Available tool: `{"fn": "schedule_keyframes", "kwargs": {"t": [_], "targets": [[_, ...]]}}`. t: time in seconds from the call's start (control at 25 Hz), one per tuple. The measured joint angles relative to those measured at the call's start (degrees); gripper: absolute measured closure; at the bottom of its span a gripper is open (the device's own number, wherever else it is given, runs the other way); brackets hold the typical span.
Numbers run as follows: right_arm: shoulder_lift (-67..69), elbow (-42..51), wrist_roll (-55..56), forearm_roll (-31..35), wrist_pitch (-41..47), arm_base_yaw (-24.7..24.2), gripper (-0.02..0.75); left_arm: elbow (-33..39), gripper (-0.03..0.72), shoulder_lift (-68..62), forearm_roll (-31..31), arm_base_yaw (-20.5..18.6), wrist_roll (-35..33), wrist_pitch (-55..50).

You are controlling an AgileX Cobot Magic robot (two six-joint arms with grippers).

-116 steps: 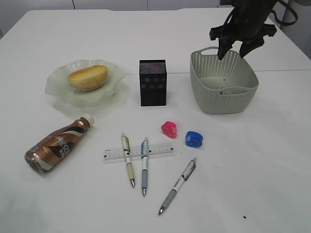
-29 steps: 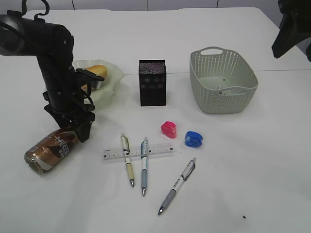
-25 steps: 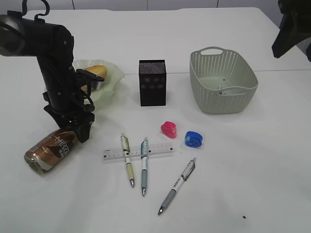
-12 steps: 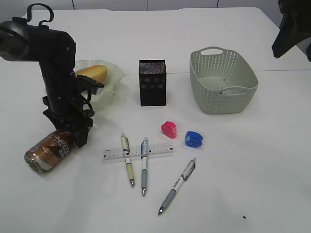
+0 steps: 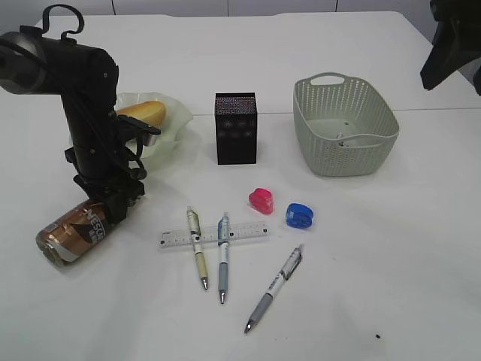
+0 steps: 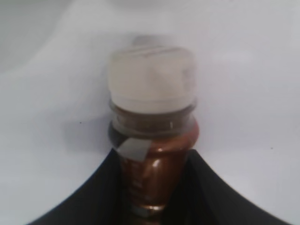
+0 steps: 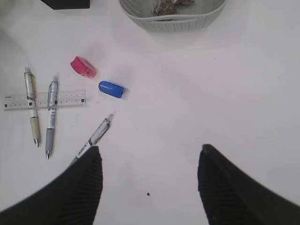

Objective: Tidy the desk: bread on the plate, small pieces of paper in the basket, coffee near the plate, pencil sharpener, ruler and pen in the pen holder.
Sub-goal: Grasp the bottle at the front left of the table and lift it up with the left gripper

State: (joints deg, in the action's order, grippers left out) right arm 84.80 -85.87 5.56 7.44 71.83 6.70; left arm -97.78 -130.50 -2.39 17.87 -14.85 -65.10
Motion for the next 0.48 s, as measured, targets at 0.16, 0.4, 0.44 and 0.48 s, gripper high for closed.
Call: {"fn": "schedule_keyframes", "kwargs": {"t": [0.16,0.4,0.44,0.48], "targets": [[0.00,0.00,0.00,0.00,0.00,0.00,0.237,0.00,0.442,0.00,0.00,0.00,0.24,-0.13],[0.00,0.00,0.00,0.00,0.00,0.00,0.237,0.00,0.444,0.00,2.98,-0.12,0.47,-2.76],[0.00,0.00,0.00,0.00,0.00,0.00,0.237,0.00,0.444,0.41,4.20,-0.31,0.60,-2.88],[0.00,0.00,0.00,0.00,0.00,0.00,0.237,0.00,0.445,1.07,5.11,-0.56,0.91,-2.88]]}}
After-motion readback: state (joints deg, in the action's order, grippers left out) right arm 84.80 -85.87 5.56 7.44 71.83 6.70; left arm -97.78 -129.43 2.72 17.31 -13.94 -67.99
